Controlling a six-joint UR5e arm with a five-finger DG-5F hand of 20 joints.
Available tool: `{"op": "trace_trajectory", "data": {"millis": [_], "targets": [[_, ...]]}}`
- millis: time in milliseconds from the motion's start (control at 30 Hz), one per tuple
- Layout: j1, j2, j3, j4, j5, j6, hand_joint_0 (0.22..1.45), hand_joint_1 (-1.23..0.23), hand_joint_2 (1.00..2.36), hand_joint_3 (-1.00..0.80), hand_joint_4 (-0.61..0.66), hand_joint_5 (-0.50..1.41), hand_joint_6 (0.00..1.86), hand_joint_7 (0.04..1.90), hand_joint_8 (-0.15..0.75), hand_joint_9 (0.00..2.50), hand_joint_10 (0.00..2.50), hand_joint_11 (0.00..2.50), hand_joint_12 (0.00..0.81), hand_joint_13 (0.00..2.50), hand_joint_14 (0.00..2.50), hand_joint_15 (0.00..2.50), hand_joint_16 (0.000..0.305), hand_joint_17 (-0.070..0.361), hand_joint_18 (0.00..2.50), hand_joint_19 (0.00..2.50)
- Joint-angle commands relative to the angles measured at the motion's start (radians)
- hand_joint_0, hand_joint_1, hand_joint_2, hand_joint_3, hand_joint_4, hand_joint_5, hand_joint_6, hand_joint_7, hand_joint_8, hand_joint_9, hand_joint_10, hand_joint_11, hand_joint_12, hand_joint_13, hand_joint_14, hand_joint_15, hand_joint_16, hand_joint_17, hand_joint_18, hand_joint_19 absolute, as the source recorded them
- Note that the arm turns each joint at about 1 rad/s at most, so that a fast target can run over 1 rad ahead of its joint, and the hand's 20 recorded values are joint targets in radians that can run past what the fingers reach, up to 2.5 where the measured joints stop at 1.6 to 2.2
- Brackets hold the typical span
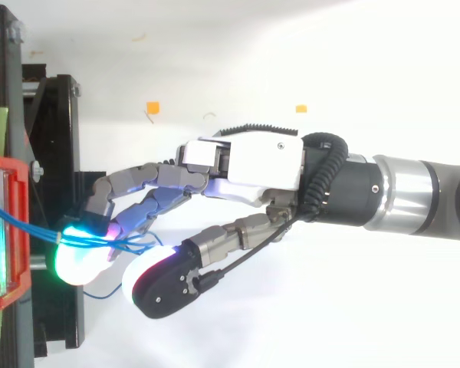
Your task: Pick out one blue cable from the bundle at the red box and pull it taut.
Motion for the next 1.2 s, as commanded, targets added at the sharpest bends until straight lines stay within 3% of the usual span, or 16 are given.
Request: {"op": "trace_trajectory", "data": {"millis": [0, 400, 1167], "targets": [[-0.004, 0.0, 0.002, 0.0, -0.005, 0.003, 0.59, -0.56, 1.01, -0.38, 0.12, -0.17, 0.5, 1.03, 0.21, 0.64, 0.02, 0.6, 0.303, 0.65, 0.02, 0.55, 0.045, 0.102, 0.48, 0.76], [-0.017, 0.0, 0.008, 0.0, -0.021, 0.003, 0.6, -0.56, 1.01, -0.37, 0.11, -0.16, 0.5, 1.06, 0.209, 0.65, 0.02, 0.59, 0.303, 0.66, 0.02, 0.56, 0.045, 0.102, 0.48, 0.76], [-0.017, 0.0, 0.023, -0.011, -0.027, 0.001, 0.6, -0.54, 1.01, -0.37, 0.09, -0.14, 0.5, 1.15, 0.209, 0.66, 0.02, 0.6, 0.305, 0.68, 0.02, 0.57, 0.045, 0.101, 0.49, 0.77]]}}
